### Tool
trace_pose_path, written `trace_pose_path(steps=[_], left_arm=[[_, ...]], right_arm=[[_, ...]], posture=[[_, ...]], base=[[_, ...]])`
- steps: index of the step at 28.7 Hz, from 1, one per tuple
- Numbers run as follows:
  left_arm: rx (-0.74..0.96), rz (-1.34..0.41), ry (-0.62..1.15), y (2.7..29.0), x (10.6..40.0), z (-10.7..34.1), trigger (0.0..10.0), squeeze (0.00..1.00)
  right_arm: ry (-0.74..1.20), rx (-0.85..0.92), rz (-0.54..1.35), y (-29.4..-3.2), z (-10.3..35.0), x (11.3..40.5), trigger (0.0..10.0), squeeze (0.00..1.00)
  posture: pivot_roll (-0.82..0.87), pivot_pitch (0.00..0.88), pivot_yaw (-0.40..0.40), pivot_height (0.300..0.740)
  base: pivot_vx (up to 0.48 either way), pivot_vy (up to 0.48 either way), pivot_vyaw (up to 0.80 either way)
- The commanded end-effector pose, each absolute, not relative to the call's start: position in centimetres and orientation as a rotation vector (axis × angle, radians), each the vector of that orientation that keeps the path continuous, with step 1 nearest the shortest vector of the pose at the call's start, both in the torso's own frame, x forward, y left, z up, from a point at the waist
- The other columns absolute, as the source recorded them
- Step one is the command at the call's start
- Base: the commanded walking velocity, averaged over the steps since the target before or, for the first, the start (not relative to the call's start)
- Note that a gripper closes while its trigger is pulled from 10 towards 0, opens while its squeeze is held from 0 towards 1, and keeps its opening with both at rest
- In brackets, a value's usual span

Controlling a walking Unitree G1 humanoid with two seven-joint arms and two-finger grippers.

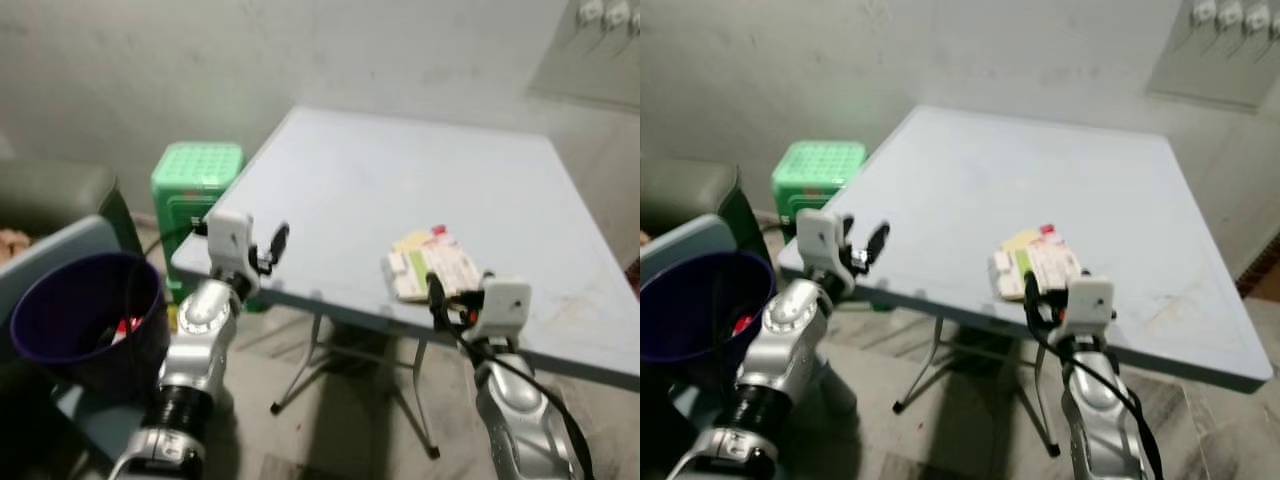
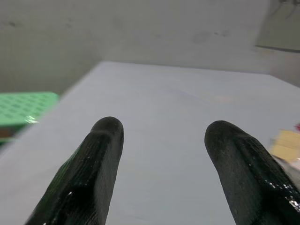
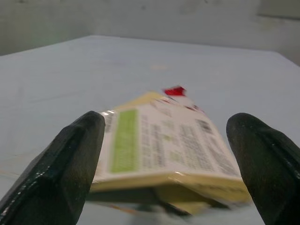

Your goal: Picking trash to rubbish bin

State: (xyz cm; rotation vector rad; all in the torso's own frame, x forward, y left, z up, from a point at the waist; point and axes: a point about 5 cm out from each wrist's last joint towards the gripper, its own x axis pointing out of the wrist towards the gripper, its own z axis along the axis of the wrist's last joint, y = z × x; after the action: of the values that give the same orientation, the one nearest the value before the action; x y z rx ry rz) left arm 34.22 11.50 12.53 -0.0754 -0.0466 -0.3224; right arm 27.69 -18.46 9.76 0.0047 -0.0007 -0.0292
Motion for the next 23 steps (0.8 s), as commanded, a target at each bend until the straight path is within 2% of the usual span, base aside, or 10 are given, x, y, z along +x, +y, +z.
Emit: trace_pose_path(steps=[1, 10, 16, 23], left_arm=[[-0.057, -0.339, -0.048, 11.3, 34.0, 12.7, 10.0, 0.00], [-0.088, -0.387, -0.010, 10.1, 32.9, 11.8, 10.0, 0.00], [-0.113, -0.382, 0.008, 9.9, 32.6, 11.6, 10.0, 0.00], [-0.130, -0.382, 0.017, 10.0, 32.5, 11.6, 10.0, 0.00]], right_arm=[[-0.043, 0.035, -0.046, -18.4, 11.1, 27.9, 10.0, 0.00], [0.034, 0.157, -0.049, -18.1, 10.8, 27.2, 10.0, 0.00], [0.047, 0.160, -0.042, -18.0, 10.9, 26.8, 10.0, 0.00], [0.048, 0.160, -0.021, -17.7, 11.1, 26.5, 10.0, 0.00]], posture=[[-0.12, 0.000, -0.010, 0.740], [-0.13, 0.000, -0.016, 0.740], [-0.13, 0.000, -0.018, 0.740], [-0.13, 0.000, -0.018, 0.740]], base=[[0.000, 0.000, 0.00], [0.000, 0.000, 0.00], [0.000, 0.000, 0.00], [0.000, -0.376, 0.00]])
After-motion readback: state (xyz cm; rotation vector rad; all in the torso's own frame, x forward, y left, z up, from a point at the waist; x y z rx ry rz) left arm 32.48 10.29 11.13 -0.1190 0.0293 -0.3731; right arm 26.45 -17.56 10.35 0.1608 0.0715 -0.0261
